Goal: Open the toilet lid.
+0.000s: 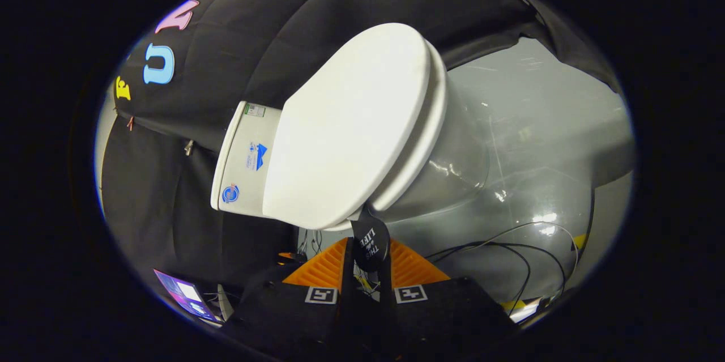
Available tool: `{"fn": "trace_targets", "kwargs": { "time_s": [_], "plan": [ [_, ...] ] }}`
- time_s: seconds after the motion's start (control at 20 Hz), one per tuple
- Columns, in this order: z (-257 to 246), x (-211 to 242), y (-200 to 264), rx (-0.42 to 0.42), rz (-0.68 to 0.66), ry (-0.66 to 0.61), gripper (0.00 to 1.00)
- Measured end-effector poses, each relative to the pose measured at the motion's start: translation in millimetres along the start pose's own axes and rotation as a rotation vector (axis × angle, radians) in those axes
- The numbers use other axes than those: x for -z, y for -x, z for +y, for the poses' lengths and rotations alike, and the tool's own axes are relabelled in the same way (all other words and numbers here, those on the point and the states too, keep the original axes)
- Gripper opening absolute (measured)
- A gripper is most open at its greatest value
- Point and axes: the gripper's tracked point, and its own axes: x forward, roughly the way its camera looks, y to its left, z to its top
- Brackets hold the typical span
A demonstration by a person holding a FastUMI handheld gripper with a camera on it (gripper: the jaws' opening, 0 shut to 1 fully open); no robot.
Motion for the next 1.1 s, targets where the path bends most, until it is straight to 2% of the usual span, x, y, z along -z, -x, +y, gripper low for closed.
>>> {"fn": "trace_targets", "kwargs": {
  "time_s": [0.2,0.25,0.4,0.55,0.7,0.85,1.1],
  "plan": [
    [1.9,-10.6,-4.1,-0.043,-0.034,-0.096,0.22],
    [2.9,-10.6,1.9,-0.047,-0.043,-0.126,0.06],
    [-6.0,-11.3,3.4,-0.037,-0.034,-0.075,0.05],
    [1.7,-14.4,1.7,-0.084,-0.039,-0.152,0.05],
    [-0.2,-14.3,0.6,-0.06,-0.035,-0.07,0.05],
    [10.9,-13.3,11.6,0.028,-0.042,0.182,0.05],
    [37.1,-20.9,27.7,0.034,-0.074,0.164,0.05]
  ]
}}
